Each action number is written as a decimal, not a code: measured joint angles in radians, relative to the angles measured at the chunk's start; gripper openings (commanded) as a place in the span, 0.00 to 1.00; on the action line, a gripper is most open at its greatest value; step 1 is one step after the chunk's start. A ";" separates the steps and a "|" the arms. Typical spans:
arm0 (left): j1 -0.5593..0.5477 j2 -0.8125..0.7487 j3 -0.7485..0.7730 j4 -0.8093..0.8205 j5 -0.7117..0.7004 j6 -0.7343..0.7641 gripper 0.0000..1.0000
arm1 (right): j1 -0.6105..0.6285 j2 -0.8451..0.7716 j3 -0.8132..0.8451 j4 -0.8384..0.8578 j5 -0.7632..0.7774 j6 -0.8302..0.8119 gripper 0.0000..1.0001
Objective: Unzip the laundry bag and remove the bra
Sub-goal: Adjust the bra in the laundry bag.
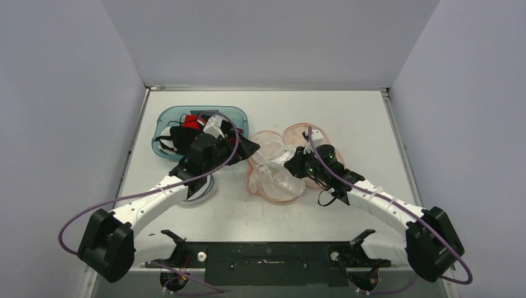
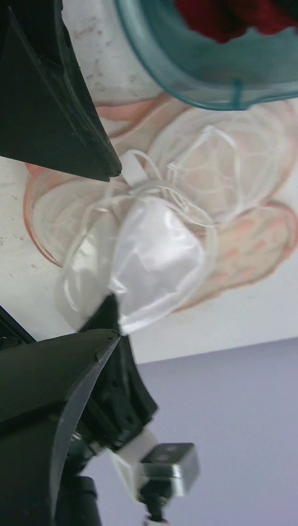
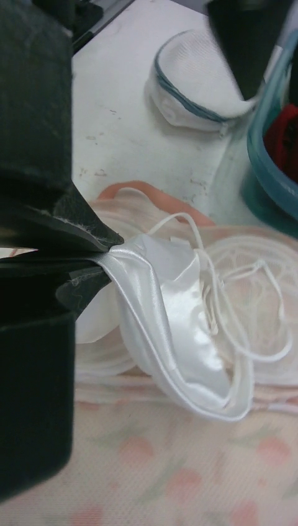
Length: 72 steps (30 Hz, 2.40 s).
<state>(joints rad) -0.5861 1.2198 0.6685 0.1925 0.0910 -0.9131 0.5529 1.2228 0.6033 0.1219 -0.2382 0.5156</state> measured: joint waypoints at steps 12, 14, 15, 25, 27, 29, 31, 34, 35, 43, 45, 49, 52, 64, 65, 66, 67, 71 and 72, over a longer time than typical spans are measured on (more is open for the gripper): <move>0.069 0.051 0.380 -0.170 0.347 0.304 0.92 | 0.163 -0.290 0.015 -0.069 0.053 -0.264 0.05; 0.069 0.060 0.381 -0.196 0.395 0.320 0.92 | 0.181 -0.328 0.015 -0.066 0.030 -0.277 0.05; 0.069 0.061 0.376 -0.205 0.405 0.322 0.92 | 0.185 -0.342 0.015 -0.064 0.020 -0.280 0.05; 0.111 -0.256 0.127 -0.184 0.172 0.257 0.95 | 0.193 -0.300 0.182 -0.044 -0.043 -0.171 0.05; 0.117 -0.333 0.112 -0.167 0.121 0.243 0.95 | 0.193 -0.266 0.244 -0.023 -0.055 -0.154 0.05; 0.119 -0.396 0.103 -0.138 0.079 0.235 0.95 | 0.193 -0.244 0.285 0.003 -0.058 -0.144 0.05; 0.121 -0.429 0.092 -0.117 0.050 0.224 0.95 | 0.192 -0.236 0.296 0.028 -0.048 -0.140 0.05; 0.123 -0.451 0.054 -0.097 0.026 0.204 0.95 | 0.166 -0.228 0.256 0.061 -0.019 -0.114 0.05; 0.124 -0.451 0.038 -0.096 0.023 0.193 0.95 | 0.145 -0.227 0.222 0.074 -0.010 -0.094 0.05; 0.108 -0.368 -0.120 -0.081 0.091 0.103 0.95 | -0.061 -0.225 -0.158 0.099 0.025 0.122 0.06; 0.067 -0.344 -0.148 -0.075 0.095 0.088 0.95 | -0.068 -0.217 -0.196 0.107 0.025 0.162 0.08; -0.080 -0.301 -0.165 -0.063 0.073 0.074 0.95 | -0.072 -0.208 -0.225 0.143 0.048 0.218 0.25; -0.171 -0.247 -0.167 -0.003 0.057 0.048 0.95 | -0.077 -0.211 -0.249 0.162 0.073 0.254 0.53; -0.270 -0.058 -0.175 0.183 0.010 -0.021 0.95 | -0.103 -0.344 -0.278 0.072 0.146 0.317 0.69; -0.280 -0.051 -0.175 0.203 0.003 -0.021 0.96 | -0.106 -0.350 -0.278 0.069 0.146 0.330 0.69; -0.295 -0.042 -0.175 0.223 -0.010 -0.020 0.96 | -0.108 -0.357 -0.278 0.062 0.146 0.350 0.69; -0.320 -0.031 -0.175 0.247 -0.032 -0.014 0.97 | -0.108 -0.361 -0.278 0.058 0.148 0.371 0.69; -0.461 0.011 -0.175 0.322 -0.144 0.065 0.97 | -0.108 -0.377 -0.278 0.027 0.172 0.462 0.69; -0.500 0.024 -0.175 0.341 -0.175 0.098 0.97 | -0.108 -0.380 -0.278 0.018 0.179 0.483 0.69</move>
<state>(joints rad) -1.0859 1.2438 0.4938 0.5339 -0.0845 -0.8150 0.4446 0.8425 0.3256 0.1394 -0.0593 0.9989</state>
